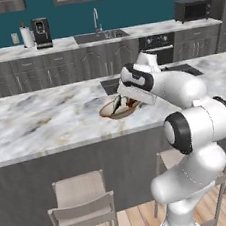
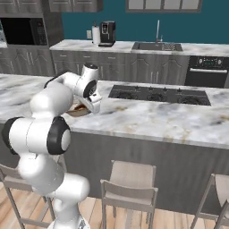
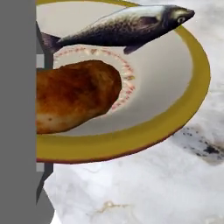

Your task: Place the bowl with the garlic and tomato on the second highest shelf of the fridge. Place the bowl with the fish and chicken drumstick on the top shelf of the fridge.

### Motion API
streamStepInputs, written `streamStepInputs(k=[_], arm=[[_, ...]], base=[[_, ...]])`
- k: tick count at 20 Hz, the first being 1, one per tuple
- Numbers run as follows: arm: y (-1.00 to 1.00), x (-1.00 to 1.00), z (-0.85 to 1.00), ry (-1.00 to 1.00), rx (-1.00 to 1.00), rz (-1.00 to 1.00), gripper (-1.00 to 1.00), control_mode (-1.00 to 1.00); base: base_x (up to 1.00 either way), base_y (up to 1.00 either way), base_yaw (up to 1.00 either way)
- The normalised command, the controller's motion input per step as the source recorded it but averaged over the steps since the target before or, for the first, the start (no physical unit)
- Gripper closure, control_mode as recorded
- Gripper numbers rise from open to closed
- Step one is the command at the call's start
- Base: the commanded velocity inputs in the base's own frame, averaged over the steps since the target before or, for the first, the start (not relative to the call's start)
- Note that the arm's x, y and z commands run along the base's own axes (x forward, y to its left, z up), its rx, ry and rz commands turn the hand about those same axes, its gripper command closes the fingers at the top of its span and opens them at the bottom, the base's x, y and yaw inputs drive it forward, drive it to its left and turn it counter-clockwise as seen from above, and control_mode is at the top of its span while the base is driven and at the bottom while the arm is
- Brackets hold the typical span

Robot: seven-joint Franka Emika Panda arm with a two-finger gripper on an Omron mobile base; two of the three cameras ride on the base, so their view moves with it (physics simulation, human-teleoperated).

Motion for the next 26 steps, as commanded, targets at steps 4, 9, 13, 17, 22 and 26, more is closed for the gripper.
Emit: streamStepInputs(k=[4,9,13,17,22,26], arm=[[-0.05,-1.0,1.0,-0.07,0.0,-0.01,1.0,-1.0],[-0.25,-1.0,1.0,-0.09,0.01,-0.02,1.0,-1.0],[-0.4,-1.0,1.0,-0.16,0.03,-0.05,1.0,-1.0],[-0.41,-1.0,0.77,-0.21,0.03,-0.1,1.0,-1.0],[-0.28,-1.0,0.1,-0.32,0.0,-0.18,1.0,-1.0],[-0.06,-1.0,-0.14,-0.36,0.0,-0.23,1.0,-1.0]], base=[[0.0,0.0,0.0],[0.0,0.0,0.0],[0.0,0.0,0.0],[0.0,0.0,0.0],[0.0,0.0,0.0],[0.0,0.0,0.0]])
